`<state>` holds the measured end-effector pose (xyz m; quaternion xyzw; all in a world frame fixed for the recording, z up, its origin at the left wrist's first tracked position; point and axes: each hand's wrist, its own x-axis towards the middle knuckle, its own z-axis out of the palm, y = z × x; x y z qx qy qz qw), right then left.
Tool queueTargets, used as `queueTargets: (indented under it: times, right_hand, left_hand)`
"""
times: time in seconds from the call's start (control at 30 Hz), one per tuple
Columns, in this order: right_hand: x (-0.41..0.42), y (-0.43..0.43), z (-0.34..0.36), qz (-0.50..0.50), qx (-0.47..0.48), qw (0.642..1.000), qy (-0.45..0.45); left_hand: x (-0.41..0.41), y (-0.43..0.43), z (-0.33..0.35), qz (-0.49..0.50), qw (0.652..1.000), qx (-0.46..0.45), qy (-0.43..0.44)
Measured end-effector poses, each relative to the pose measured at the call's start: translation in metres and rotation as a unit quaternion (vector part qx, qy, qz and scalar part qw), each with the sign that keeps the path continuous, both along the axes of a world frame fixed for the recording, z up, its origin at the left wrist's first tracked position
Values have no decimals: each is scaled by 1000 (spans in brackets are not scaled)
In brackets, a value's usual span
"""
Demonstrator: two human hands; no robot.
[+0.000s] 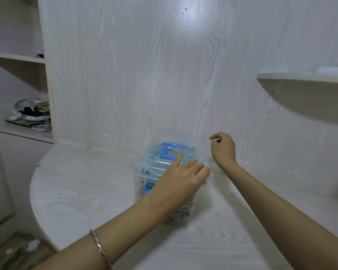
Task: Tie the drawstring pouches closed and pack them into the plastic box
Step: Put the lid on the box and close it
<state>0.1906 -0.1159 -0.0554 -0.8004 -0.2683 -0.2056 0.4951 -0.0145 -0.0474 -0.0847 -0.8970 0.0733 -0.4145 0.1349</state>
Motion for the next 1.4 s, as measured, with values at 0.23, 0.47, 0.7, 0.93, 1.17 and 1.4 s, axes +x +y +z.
queueTargets:
  times: [0.23,0.47,0.7,0.93,1.17,1.4]
  right_hand:
    - [13,19,-5,54,-35,996,59]
    - [22,32,-5,152,-99,969,168]
    - [36,48,-1,134,-194,957,166]
    - [48,55,-1,127,-62,941,309]
    - [43,-2,11,65,-4,932,358]
    - [7,-120,3,90,124,878,454]
  left_hand:
    - [-4,-3,14,31,981,-135,137]
    - [-16,-11,28,23,949,-239,206]
    - [-1,-11,12,116,937,-202,260]
    - [-5,1,-1,85,953,-213,198]
    - [-18,25,6,1,965,-203,165]
    - [-13,69,9,-44,950,-236,200]
